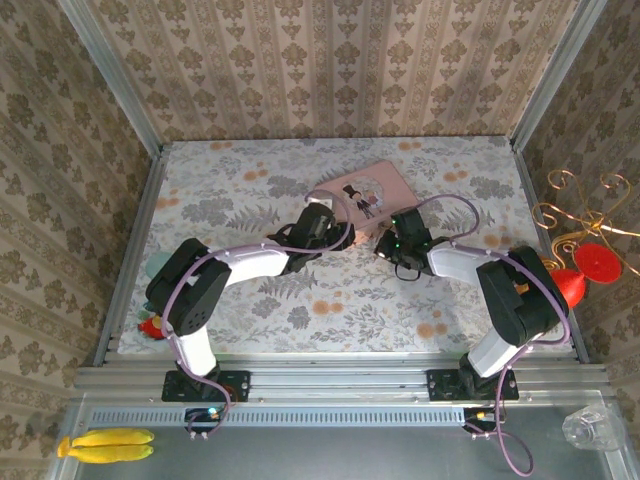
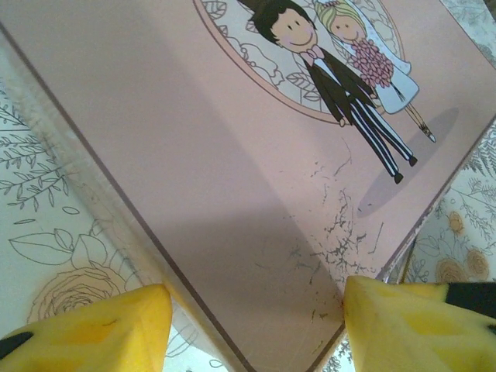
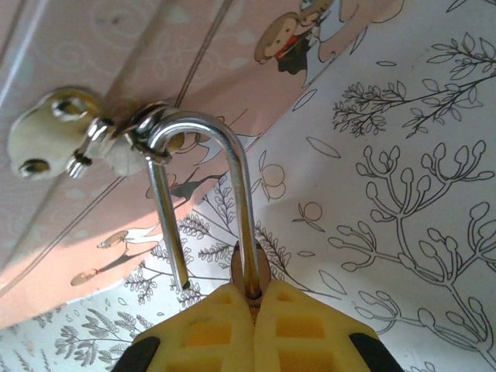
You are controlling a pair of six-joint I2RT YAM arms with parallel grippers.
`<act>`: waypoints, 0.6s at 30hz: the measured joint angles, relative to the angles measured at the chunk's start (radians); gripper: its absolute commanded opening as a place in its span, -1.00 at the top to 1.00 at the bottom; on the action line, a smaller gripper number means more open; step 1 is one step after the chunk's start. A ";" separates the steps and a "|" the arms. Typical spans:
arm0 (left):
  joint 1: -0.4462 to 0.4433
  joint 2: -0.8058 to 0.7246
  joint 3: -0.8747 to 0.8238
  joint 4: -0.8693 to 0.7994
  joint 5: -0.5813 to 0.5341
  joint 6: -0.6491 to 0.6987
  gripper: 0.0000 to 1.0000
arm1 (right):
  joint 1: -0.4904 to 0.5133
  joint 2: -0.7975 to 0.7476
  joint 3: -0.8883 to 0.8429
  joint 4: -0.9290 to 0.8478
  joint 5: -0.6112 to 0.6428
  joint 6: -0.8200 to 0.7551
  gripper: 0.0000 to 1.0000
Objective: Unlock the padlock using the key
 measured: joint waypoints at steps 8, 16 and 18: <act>-0.023 0.000 0.006 -0.016 0.001 -0.011 -0.22 | -0.036 0.009 0.000 0.022 -0.055 0.097 1.00; -0.053 0.020 -0.030 -0.137 0.034 -0.013 -0.23 | -0.072 0.018 0.008 0.078 -0.060 0.174 1.00; -0.054 0.037 -0.042 -0.172 0.037 -0.010 -0.23 | -0.079 0.017 0.011 0.098 -0.059 0.190 1.00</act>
